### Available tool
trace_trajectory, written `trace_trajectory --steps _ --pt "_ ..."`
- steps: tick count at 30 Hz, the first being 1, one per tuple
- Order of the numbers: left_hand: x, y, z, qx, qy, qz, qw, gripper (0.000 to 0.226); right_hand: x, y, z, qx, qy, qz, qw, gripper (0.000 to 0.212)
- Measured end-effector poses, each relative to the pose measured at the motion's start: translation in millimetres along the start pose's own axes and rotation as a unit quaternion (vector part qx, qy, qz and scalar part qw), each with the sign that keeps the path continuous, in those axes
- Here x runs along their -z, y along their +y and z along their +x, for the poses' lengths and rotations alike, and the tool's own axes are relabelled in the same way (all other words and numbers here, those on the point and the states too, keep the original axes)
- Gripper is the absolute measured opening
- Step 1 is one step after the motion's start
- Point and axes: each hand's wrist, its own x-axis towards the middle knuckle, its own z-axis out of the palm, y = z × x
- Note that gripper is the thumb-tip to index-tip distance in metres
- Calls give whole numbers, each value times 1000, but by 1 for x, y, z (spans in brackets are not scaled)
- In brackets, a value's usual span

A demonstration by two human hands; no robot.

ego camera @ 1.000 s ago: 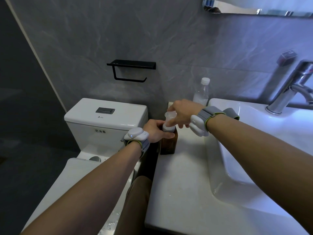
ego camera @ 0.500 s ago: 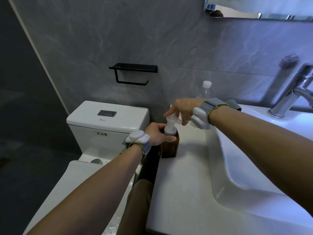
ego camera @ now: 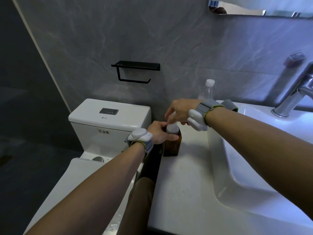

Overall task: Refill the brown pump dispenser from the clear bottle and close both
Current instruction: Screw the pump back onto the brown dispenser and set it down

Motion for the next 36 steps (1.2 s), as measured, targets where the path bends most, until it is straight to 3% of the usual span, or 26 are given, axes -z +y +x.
trace_trajectory --steps 9,15,17,20,23,24,27,36 --pt "-1 -1 2 -22 2 21 1000 54 -14 -7 -1 -53 54 58 995 29" --pt "-1 1 3 -3 21 43 999 41 -31 -18 -1 -65 104 100 987 28" --pt "-2 2 -1 -7 29 36 999 47 -31 -17 -3 -47 98 91 990 28" --pt "-3 0 1 -31 33 35 998 65 -24 -10 -12 -34 71 104 991 40" --pt "-1 0 -1 -22 9 46 999 28 -13 -5 -21 -32 27 55 998 70" --pt "0 1 0 -24 9 34 999 27 -11 -4 -23 -30 22 43 998 72" --pt "-3 1 -2 -22 7 15 1000 45 -12 1 -22 -25 51 62 996 62" --pt "-3 -2 1 -8 18 6 1000 47 -14 2 -11 -34 92 76 992 61"
